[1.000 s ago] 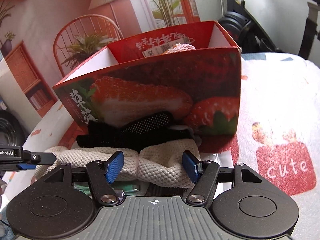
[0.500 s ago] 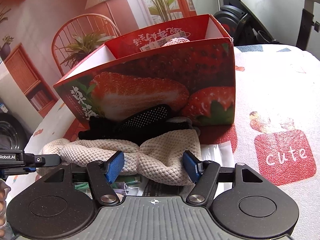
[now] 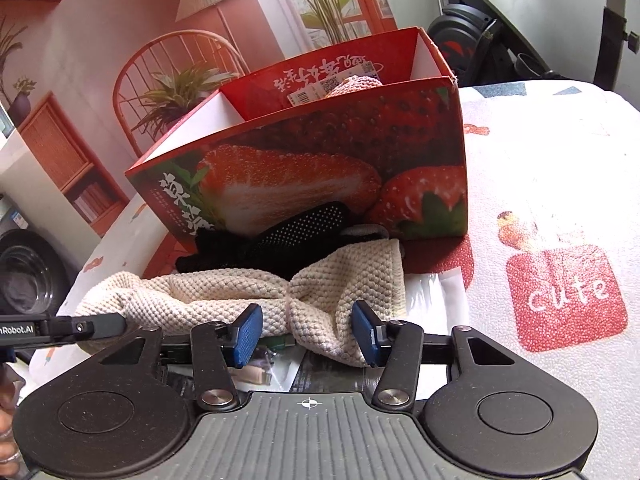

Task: Organize soft objects
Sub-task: 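Lower both tools to the beige knit towel and close on it, then lift the beige towel with both tools over the red box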

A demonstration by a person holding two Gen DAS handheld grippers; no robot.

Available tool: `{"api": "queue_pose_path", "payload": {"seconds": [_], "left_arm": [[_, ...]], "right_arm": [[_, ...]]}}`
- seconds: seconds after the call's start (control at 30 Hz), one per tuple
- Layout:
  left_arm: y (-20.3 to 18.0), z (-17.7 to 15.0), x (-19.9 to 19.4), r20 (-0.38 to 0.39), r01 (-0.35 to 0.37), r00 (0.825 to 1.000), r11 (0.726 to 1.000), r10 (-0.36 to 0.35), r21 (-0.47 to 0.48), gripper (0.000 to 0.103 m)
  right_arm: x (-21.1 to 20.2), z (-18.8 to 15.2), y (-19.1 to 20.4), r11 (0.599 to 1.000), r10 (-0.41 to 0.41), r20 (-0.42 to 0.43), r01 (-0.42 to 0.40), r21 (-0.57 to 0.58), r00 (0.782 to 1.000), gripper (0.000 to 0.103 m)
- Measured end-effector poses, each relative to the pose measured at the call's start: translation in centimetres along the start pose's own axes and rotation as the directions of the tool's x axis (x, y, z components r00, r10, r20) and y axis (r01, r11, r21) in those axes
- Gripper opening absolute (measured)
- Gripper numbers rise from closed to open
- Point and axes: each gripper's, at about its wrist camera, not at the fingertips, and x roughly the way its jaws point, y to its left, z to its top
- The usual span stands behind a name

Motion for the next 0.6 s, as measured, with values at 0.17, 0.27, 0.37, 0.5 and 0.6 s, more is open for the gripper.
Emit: {"api": "queue_pose_path", "payload": {"seconds": [0.17,0.27,0.37,0.5,0.6], "left_arm": [[0.2,-0.6,0.3,-0.018,0.012,1.0,1.0,-0.012,-0.005,0.017],[0.9,-1.1,1.0,-0.041,0.008,0.999,0.999,-0.01,-0.039,0.017],[1.6,-1.4,1.5,-0.05,0.019,0.999,0.998,-0.022,-0.063,0.018],[1.5,-1.6,1.9,-0.053,0.009,0.999,0.999,-0.012,-0.046,0.019],[1.5,-1.7,2.3,-0.056,0.008,0.998,0.999,-0.011,-0.044,0.02]], "right_arm": [[-0.3,-0.6,0.3,1.0,0.012,-0.015,-0.012,0.001,1.0,0.046],[-0.6,-0.8,0.3,1.0,0.009,-0.006,-0.009,0.012,1.0,0.046],[-0.8,-0.8,0.3,1.0,-0.001,0.012,0.001,0.012,1.0,0.046],[-1.3,-0.3,0.2,0.999,-0.035,0.054,0.036,-0.017,0.998,0.046],[-1.7,0.7,-0.5,0.998,-0.064,0.105,0.065,-0.008,0.992,0.047]]}}
